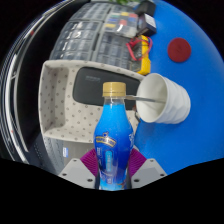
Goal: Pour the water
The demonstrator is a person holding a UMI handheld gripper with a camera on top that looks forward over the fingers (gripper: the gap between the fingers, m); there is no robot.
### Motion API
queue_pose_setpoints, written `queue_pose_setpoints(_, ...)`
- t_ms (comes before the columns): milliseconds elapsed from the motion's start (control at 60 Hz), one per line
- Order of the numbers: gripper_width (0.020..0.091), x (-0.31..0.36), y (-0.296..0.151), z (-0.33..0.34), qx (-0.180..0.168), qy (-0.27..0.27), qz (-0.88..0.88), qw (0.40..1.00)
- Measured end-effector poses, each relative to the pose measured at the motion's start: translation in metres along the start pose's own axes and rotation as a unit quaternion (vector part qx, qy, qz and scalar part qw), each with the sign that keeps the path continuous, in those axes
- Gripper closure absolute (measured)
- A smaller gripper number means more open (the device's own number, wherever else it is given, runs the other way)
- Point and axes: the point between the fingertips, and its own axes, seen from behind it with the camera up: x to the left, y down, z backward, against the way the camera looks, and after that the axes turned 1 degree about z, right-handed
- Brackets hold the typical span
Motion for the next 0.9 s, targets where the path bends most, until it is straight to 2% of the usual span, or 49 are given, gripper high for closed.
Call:
queue_pose_setpoints(100, 0.0749, 0.002, 0.002, -0.003, 0.013, -0.001, -0.062, 0.998)
queue_pose_setpoints(200, 0.0751, 0.012, 0.01, -0.005, 0.043, -0.012, -0.149, 0.988)
queue_pose_setpoints(367, 0.0748, 0.021, 0.002, -0.004, 0.031, -0.029, -0.239, 0.97)
queue_pose_setpoints(617, 0.0749, 0.02, 0.007, -0.002, 0.052, -0.018, -0.217, 0.975)
queue_pose_setpoints(733, 0.075, 0.031, -0.008, 0.007, 0.042, -0.015, -0.126, 0.991)
queue_pose_setpoints(900, 0.0746, 0.073, -0.069, 0.034, -0.012, -0.025, 0.095, 0.995)
